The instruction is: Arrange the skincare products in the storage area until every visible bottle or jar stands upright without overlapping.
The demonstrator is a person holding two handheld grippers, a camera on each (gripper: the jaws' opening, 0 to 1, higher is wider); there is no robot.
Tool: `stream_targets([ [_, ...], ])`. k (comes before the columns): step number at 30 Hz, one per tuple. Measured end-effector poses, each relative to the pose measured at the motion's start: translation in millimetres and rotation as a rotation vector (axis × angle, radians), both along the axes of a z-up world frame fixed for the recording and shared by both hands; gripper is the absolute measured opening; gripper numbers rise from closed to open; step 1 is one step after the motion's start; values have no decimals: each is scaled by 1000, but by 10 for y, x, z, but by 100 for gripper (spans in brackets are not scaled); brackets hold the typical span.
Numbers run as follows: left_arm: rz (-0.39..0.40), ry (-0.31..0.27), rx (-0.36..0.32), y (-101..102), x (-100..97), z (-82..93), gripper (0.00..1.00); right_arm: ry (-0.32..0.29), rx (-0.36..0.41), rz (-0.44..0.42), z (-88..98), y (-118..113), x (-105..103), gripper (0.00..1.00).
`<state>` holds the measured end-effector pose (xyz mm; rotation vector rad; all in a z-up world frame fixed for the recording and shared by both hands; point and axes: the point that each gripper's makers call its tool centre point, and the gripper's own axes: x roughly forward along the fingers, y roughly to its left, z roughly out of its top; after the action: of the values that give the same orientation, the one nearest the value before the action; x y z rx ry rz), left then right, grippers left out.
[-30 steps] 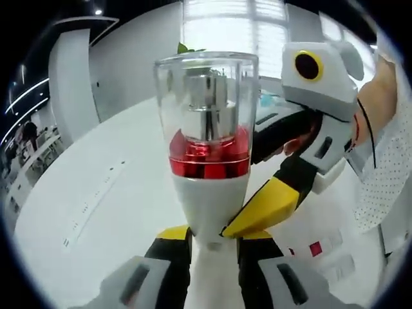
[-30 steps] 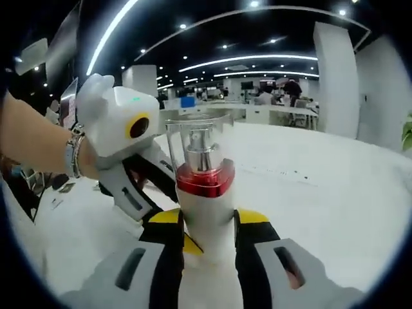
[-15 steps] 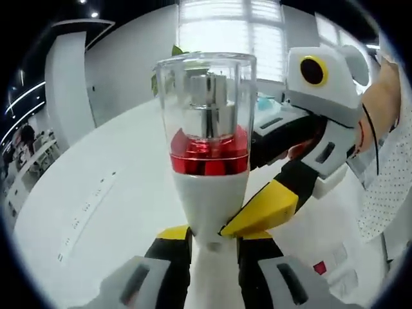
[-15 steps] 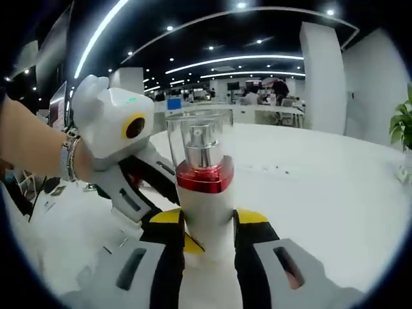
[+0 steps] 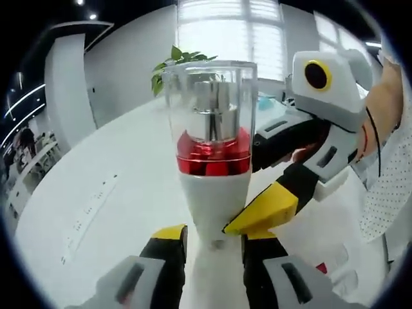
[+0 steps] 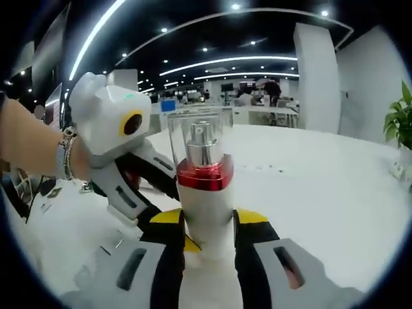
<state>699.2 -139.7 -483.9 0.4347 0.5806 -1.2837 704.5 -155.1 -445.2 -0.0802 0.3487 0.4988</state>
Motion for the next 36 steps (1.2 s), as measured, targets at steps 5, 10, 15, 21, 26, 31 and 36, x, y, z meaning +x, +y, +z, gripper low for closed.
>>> stream_targets([
  [5,70,5,-18,291,-11,48,34,1,4,-15,16,-75,-88,28],
  [10,159,-28,-46,708,-79,102,34,-14,53,-44,58,-190,-247,29],
  [15,300,-31,-57,1155,-67,111,30,-25,79,-69,125,-237,-387,30],
  [21,476,-73,-104,1699,-54,234,30,-151,7,97,453,217,-535,27],
  [26,637,-91,-124,2109,-169,257,30,-253,-83,316,613,826,-564,29],
  [31,712,-68,-138,2313,-351,157,29,-285,-166,447,620,1225,-355,32],
  [36,779,-43,-141,2474,-489,36,29,-258,-235,501,566,1488,-39,33],
])
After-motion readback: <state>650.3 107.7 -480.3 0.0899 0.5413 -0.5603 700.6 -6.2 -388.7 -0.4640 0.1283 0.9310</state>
